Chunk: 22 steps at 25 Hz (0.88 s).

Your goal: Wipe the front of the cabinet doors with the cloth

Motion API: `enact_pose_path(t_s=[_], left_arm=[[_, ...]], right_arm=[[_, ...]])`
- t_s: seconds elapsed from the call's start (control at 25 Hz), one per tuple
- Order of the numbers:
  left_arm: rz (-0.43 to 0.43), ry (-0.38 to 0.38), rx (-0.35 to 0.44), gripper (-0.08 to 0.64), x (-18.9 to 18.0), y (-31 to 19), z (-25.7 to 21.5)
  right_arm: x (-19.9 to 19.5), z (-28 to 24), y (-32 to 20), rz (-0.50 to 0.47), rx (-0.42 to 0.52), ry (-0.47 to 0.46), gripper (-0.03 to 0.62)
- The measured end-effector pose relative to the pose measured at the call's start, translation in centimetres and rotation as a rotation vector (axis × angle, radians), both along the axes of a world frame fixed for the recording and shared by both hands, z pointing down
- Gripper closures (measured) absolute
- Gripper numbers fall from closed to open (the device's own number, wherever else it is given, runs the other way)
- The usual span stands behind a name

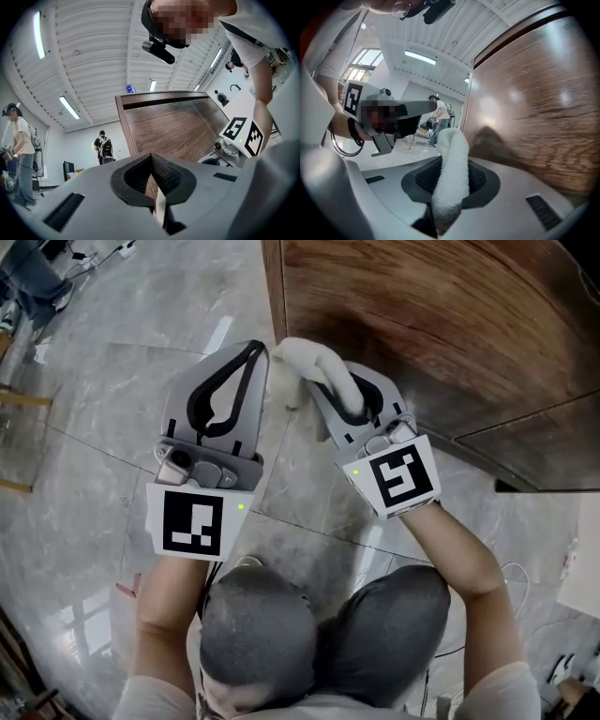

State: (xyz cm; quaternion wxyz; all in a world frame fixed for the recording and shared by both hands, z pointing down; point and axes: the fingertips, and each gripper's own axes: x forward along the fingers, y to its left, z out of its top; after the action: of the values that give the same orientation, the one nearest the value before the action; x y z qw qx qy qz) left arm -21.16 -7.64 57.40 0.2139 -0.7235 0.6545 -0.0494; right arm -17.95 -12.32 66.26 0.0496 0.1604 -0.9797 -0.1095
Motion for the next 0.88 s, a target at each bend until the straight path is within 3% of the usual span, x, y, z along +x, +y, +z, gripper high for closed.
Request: enact_pose_path(t_s=[0.52, 0.88], left_arm=[[0.023, 0.030, -0.041, 0.543, 0.7, -1.1, 2.5], [0.027, 0.032, -0.061, 0.543, 1.2, -1.1, 2.8]], right_arm=[[-0.8, 3.4, -3.0, 0.062, -0.045, 0.051, 0.485], [1.6, 2.8, -3.6, 0.084, 0.009, 0.062, 0.485]])
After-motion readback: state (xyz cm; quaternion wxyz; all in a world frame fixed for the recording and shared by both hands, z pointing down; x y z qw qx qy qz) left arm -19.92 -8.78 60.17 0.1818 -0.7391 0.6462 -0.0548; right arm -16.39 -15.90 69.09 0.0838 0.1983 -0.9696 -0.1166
